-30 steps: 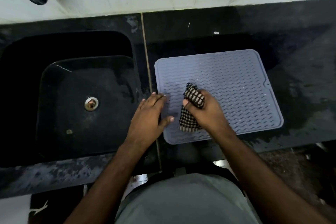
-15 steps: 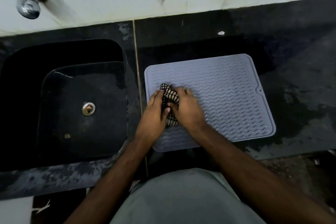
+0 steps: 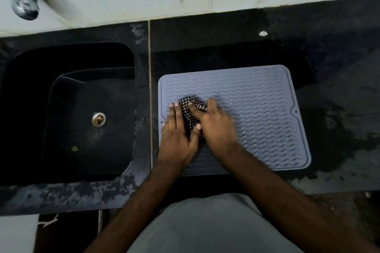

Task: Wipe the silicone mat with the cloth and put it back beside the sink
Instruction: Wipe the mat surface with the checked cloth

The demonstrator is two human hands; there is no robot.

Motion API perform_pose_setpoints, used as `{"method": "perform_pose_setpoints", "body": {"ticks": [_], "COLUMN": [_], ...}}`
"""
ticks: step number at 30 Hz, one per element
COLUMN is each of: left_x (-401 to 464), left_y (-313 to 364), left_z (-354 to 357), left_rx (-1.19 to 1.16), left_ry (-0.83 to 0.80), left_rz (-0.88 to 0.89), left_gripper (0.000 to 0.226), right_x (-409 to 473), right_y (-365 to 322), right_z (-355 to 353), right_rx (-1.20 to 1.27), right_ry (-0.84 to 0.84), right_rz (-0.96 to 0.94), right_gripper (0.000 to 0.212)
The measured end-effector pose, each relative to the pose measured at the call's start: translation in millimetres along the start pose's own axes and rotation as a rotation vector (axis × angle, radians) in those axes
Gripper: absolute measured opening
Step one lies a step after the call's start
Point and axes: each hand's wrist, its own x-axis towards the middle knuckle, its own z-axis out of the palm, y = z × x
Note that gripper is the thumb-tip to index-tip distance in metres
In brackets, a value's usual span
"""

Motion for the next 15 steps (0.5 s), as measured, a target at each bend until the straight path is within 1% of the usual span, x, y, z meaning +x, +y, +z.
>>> {"method": "perform_pose_setpoints", "body": {"ticks": [2, 7, 9, 11, 13, 15], "left_x": [-0.3, 3.8, 5.4, 6.1, 7.2, 9.2], "left_y": [5.1, 22.4, 26.2, 28.6, 30.9, 33.4], "left_z": [3.6, 5.1, 5.7, 6.5, 6.1, 3.9], "left_rx": [0.079, 0.166, 0.222, 0.274, 0.307, 0.334], "left_ry": [-0.031, -0.147, -0.2, -0.224, -0.247, -0.287], "left_rz": [-0.048, -0.194, -0.205, -0.211, -0.222, -0.237], "left_gripper": [0.095, 0.105, 0.111, 0.122, 0.13, 0.132], "right_x": [-2.5, -14.9, -21.8, -27.2, -30.0, -31.4], "right_y": [10.2, 54.1, 69.0, 80.5, 91.1, 100.8], "right_z": [-5.2, -23.9, -25.8, -25.8, -26.3, -24.7], "right_rx": [-0.028, -0.048, -0.057, -0.064, -0.037, -0.023], "right_ry": [0.003, -0.001, 0.011, 0.031, 0.042, 0.052], "right_rz": [0.028, 0.142, 0.186, 0.218, 0.246, 0.261], "right_gripper": [0.058, 0.058, 0.062, 0.065, 0.062, 0.06]}}
